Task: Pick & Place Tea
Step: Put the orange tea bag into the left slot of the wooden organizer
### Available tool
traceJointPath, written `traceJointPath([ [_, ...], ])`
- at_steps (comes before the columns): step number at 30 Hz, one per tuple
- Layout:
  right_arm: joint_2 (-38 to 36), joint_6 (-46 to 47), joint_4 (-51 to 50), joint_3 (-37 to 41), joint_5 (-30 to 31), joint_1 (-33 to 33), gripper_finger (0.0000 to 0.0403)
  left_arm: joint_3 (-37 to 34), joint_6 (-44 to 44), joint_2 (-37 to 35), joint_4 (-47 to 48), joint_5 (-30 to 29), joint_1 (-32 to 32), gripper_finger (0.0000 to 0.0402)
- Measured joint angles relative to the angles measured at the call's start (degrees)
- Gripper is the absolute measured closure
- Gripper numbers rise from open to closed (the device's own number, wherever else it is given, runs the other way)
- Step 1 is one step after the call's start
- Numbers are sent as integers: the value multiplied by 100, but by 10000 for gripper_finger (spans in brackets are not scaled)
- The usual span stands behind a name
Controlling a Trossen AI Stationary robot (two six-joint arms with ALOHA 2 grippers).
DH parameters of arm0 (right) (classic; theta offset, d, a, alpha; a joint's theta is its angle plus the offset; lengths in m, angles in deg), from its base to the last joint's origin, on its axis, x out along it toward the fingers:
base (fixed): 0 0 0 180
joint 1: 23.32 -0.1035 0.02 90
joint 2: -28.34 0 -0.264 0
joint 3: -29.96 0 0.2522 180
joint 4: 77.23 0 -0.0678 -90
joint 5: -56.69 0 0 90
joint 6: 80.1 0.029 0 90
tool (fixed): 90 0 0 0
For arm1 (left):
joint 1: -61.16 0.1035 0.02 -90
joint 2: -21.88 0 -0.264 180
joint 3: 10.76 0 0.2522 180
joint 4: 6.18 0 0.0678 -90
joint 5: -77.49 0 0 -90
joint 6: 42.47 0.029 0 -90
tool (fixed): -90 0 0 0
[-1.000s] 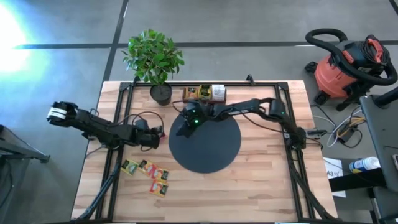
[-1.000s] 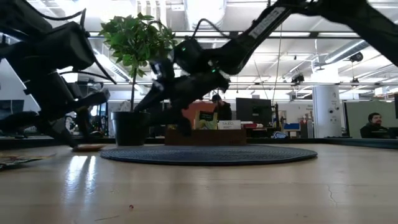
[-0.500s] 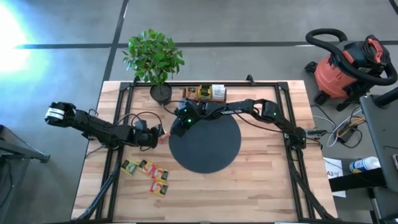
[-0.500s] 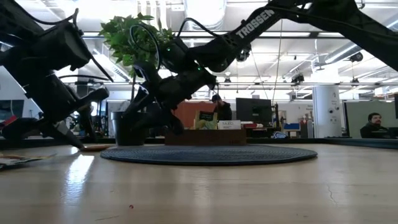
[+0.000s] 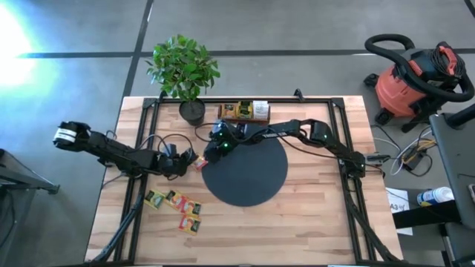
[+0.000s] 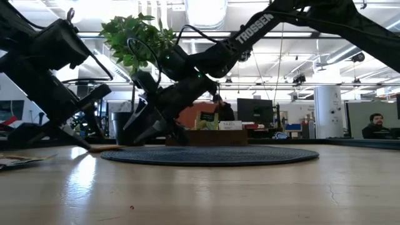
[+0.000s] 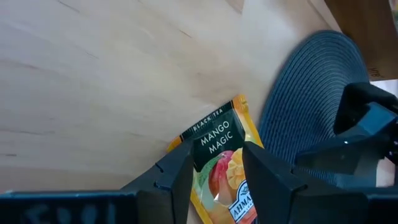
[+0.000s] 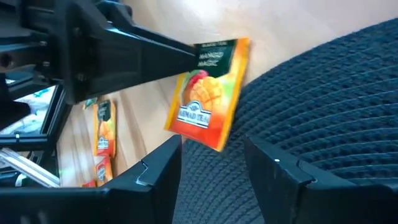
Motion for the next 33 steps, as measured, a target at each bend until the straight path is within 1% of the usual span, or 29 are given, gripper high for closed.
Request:
traceJointPath([
  [5, -2, 13, -251, 30, 111, -66, 241, 0, 1, 0, -270, -196, 4, 280],
  [10, 0, 15, -404, 66, 127, -76, 259, -4, 2, 13, -583, -364, 7, 280],
  [13, -1, 18, -376, 69, 277, -82, 269, -6, 6, 105, -705, -403, 7, 280],
  [18, 2, 147, -115, 74, 317, -80, 271, 27, 248, 564, -1359, -430, 7, 280],
  [23, 4, 123, -117, 76, 405, -78, 269, 468, 446, 1153, -1449, -476, 9, 280],
  [26, 4, 78, -219, 80, 248, -77, 275, 633, 456, 1304, -1461, -565, 7, 280],
  [30, 4, -39, -271, 87, 44, -78, 297, 735, 508, 1230, -1449, -686, 7, 280],
  [33, 1, -85, -206, 87, -46, -81, 329, 712, 655, 1058, -1437, -743, 5, 280],
])
